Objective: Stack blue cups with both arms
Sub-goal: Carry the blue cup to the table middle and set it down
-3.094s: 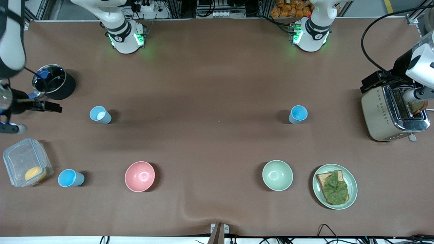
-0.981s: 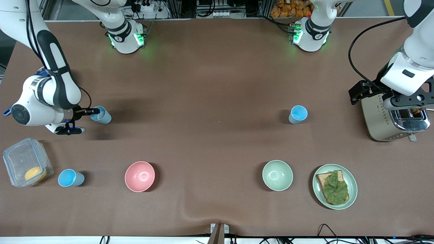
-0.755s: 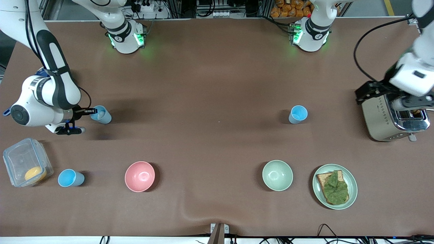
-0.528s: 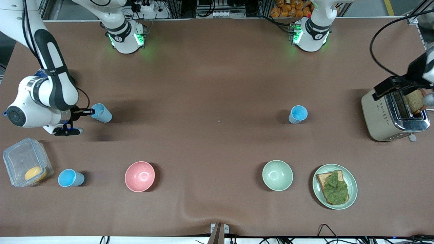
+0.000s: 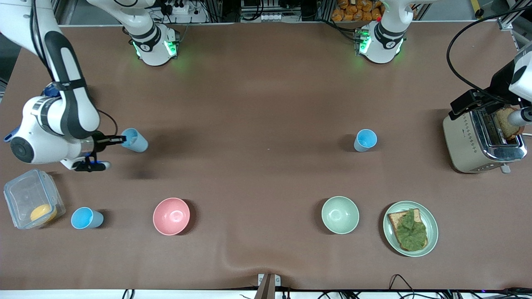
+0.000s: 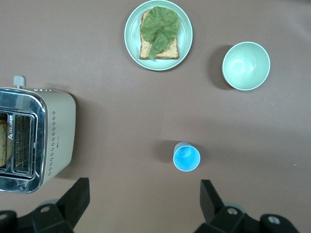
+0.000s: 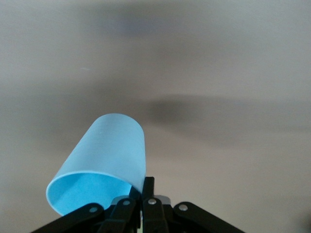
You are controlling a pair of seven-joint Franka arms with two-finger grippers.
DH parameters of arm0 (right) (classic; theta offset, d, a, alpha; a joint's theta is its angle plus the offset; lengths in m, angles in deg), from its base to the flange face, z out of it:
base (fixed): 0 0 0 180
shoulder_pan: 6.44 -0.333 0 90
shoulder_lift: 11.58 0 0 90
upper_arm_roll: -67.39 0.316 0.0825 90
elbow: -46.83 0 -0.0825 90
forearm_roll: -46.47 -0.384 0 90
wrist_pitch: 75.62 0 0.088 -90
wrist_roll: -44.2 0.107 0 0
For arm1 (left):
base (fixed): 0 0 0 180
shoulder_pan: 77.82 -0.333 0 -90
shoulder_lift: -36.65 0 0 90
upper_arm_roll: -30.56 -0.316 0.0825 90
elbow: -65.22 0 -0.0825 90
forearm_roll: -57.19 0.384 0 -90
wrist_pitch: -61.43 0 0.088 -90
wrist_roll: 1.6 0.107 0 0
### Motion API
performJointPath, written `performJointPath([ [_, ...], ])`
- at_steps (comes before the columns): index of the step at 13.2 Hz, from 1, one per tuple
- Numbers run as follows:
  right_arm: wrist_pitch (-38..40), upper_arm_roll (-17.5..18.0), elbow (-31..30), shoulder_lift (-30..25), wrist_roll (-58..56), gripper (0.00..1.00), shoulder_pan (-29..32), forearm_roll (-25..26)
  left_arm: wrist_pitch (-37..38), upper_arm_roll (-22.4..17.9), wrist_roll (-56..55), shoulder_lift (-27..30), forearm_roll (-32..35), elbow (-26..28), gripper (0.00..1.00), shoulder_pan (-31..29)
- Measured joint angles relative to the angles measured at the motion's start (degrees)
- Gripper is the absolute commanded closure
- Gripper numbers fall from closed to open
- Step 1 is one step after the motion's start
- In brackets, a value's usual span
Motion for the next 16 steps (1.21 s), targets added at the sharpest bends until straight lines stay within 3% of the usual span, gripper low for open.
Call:
performJointPath([
  [6, -0.4, 0.5, 7.3, 3.1, 24.3, 1.0, -19.1, -12.3, 0.1, -0.5, 0.0, -0.2, 0.0, 0.1, 0.0, -2.3],
  [10, -2.0, 0.7, 18.6, 11.1, 41.7, 1.0, -32.4, -13.5, 0.1, -0.5, 0.0, -0.2, 0.0, 0.0, 0.0, -2.4],
  [13, -7.2, 0.6, 23.6, 16.0, 45.6, 1.0, -37.7, -14.3, 0.1, -0.2, 0.0, -0.2, 0.0, 0.1, 0.0, -2.1],
  [16, -12.6, 0.6, 24.5, 17.3, 45.7, 1.0, -41.2, -19.5, 0.1, -0.2, 0.1, -0.4, 0.0, 0.1, 0.0, -2.2],
])
